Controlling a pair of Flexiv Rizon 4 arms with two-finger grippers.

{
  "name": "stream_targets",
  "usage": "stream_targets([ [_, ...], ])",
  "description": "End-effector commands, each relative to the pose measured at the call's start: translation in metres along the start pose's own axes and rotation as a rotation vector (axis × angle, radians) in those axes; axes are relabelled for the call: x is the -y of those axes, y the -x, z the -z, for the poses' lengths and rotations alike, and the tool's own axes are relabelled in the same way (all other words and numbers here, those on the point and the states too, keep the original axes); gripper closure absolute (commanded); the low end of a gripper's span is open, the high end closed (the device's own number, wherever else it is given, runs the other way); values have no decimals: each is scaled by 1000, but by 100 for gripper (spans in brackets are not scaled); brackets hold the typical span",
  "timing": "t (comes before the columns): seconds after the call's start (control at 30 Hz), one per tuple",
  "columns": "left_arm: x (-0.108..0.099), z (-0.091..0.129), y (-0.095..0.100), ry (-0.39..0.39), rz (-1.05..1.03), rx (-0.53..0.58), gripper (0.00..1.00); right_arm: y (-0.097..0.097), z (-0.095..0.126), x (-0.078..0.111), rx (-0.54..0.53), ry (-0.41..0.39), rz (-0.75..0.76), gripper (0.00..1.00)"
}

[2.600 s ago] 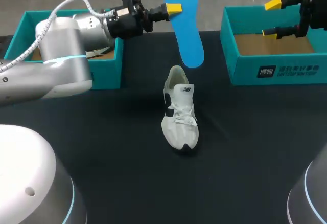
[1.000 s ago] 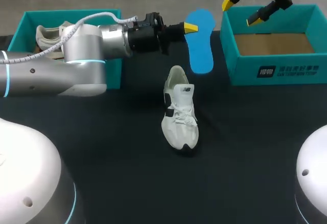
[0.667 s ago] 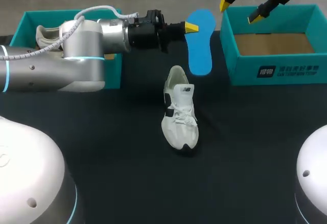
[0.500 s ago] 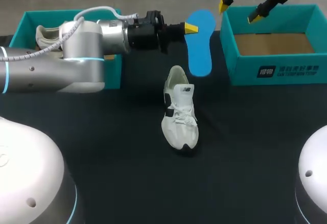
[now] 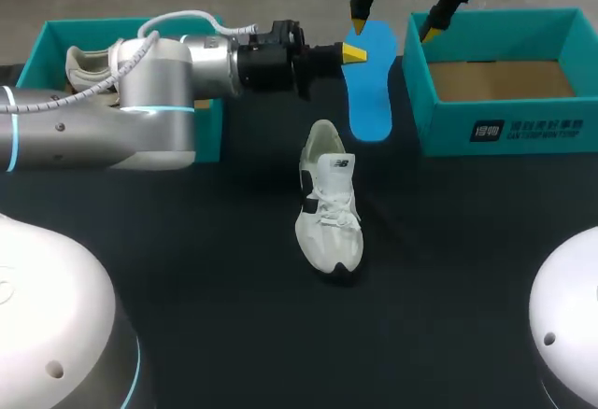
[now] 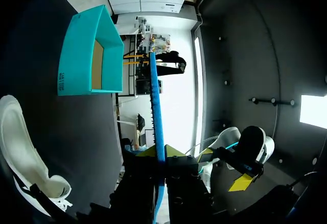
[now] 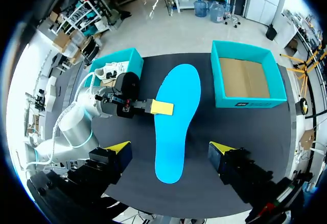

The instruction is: Take the shoe out of the shoebox, open the shoe tongue, remove and reinsert the insole, then place the shoe into the shoebox

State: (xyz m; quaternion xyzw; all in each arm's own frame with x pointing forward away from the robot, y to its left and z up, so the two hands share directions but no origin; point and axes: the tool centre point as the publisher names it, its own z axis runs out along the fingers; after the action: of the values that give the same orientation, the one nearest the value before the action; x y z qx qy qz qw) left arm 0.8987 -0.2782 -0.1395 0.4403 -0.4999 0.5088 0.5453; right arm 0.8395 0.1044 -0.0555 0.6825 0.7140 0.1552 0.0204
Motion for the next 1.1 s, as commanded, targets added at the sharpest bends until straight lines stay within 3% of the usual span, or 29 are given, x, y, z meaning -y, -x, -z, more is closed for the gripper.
stream_targets([
  [0.03, 0, 0, -1, 6, 2, 6, 100, -7, -6, -9, 94, -21, 18, 0],
  [0.3, -4, 1, 1, 3, 9, 8, 100, -10, -8, -14, 194, -25, 7, 0],
  [1.1, -6, 0, 5, -4, 17, 5, 100, -25, -1, -5, 205, -16, 33, 0],
])
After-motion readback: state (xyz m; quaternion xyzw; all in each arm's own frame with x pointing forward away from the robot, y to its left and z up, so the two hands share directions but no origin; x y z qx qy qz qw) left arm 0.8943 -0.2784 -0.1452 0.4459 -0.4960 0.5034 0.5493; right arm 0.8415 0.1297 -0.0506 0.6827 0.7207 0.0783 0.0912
